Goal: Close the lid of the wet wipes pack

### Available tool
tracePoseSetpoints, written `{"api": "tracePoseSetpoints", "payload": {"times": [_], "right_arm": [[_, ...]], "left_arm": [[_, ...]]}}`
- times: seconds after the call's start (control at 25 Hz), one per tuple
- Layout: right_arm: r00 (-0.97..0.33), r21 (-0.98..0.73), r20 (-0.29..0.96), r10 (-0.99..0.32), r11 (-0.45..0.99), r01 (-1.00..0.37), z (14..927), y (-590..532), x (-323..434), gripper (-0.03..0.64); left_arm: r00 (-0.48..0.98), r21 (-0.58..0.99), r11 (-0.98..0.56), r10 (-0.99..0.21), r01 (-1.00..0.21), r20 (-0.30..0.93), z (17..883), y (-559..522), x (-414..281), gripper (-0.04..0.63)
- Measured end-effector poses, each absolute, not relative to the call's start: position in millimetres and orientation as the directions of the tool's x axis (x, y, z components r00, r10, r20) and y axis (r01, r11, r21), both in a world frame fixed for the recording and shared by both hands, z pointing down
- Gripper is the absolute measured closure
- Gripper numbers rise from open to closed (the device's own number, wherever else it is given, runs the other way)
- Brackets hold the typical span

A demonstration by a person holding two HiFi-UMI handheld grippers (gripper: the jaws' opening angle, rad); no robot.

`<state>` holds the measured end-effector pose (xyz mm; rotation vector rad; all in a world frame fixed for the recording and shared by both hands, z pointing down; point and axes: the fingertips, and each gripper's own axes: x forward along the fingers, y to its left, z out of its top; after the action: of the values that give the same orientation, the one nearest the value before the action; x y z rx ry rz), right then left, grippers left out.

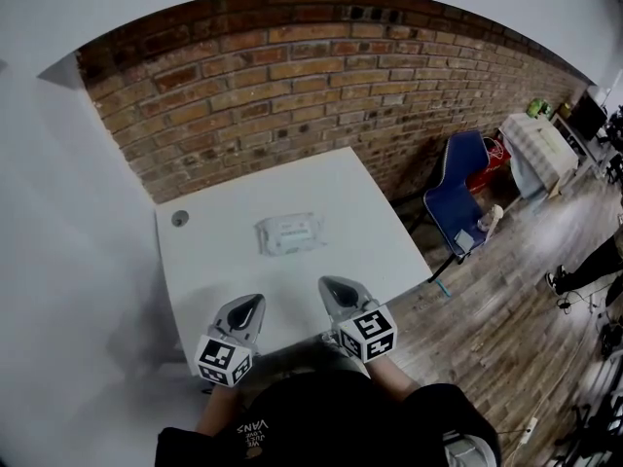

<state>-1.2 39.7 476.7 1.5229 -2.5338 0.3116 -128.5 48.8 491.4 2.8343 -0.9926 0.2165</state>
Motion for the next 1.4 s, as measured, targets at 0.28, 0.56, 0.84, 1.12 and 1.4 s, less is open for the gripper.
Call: {"api": "tracePoseSetpoints", "payload": {"times": [0.28, 0.56, 0.84, 1.12, 1.4], "right_arm": [[-0.457, -0.084, 0.256, -0.852, 0.452, -0.888, 474, 38, 3, 0.619], [-0.452, -0.068, 0.275, -0.848, 0.452, -0.89, 475, 34, 6, 0.62], [-0.452, -0.071, 0.278, -0.848, 0.451, -0.89, 475, 33, 7, 0.62], [-0.455, -0.072, 0.287, -0.843, 0.455, -0.888, 479, 33, 7, 0.62], [-0.457, -0.075, 0.294, -0.84, 0.457, -0.887, 484, 33, 8, 0.62]], "left_arm": [[0.779, 0.066, -0.782, -0.602, -0.619, 0.177, 486, 46, -123, 0.597], [0.784, 0.074, -0.785, -0.597, -0.615, 0.17, 484, 45, -116, 0.597], [0.785, 0.085, -0.785, -0.595, -0.613, 0.171, 485, 44, -112, 0.597], [0.787, 0.091, -0.786, -0.592, -0.612, 0.173, 487, 45, -110, 0.597], [0.786, 0.094, -0.785, -0.591, -0.612, 0.181, 492, 44, -108, 0.597]]}}
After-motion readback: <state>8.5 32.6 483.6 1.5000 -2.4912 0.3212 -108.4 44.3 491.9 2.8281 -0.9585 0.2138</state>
